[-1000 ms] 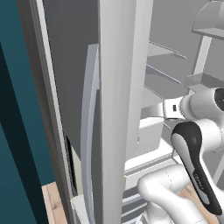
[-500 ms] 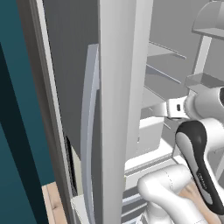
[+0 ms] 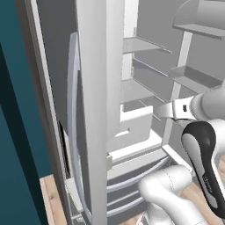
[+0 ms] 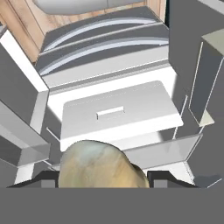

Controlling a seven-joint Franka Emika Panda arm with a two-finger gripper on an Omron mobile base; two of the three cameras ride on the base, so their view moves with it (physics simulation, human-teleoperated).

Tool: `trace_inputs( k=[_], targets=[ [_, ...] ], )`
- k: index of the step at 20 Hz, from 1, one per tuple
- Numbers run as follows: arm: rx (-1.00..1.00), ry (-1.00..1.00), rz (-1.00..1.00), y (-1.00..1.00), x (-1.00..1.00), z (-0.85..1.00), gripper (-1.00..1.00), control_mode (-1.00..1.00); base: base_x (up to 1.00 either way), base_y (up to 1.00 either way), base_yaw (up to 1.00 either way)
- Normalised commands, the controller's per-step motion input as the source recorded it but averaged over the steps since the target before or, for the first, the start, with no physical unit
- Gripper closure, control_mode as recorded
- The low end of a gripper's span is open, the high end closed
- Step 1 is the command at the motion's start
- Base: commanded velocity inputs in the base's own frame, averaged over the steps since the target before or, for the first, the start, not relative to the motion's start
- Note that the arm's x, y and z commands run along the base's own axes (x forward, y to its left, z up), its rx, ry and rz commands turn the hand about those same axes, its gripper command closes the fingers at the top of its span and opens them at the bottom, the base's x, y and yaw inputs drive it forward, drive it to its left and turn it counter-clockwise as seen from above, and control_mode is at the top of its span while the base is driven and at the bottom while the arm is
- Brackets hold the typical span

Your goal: Retrieve the bottle and the shaker from the cabinet and place them next to the mixing bowl on the counter. Then add garlic from the fridge to the mixing bowl.

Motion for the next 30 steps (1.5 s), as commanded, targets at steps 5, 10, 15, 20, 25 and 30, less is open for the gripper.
trace_inputs(
  k=[5,10,15,20,25,30],
  targets=[
    [0.00,0.00,0.00,0.00,0.00,0.00,1.00,1.00,-0.55,-0.24,-0.03],
    [0.00,0.00,0.00,0.00,0.00,0.00,1.00,1.00,-0.51,-0.13,-0.14],
    [0.00,0.00,0.00,0.00,0.00,0.00,1.00,1.00,-0.54,-0.03,-0.23],
    [0.00,0.00,0.00,0.00,0.00,0.00,1.00,1.00,-0.57,0.00,-0.31],
    [0.00,0.00,0.00,0.00,0.00,0.00,1.00,1.00,-0.51,0.00,-0.35],
    [0.00,0.00,0.00,0.00,0.00,0.00,1.00,1.00,-0.33,-0.06,-0.38]
  ],
)
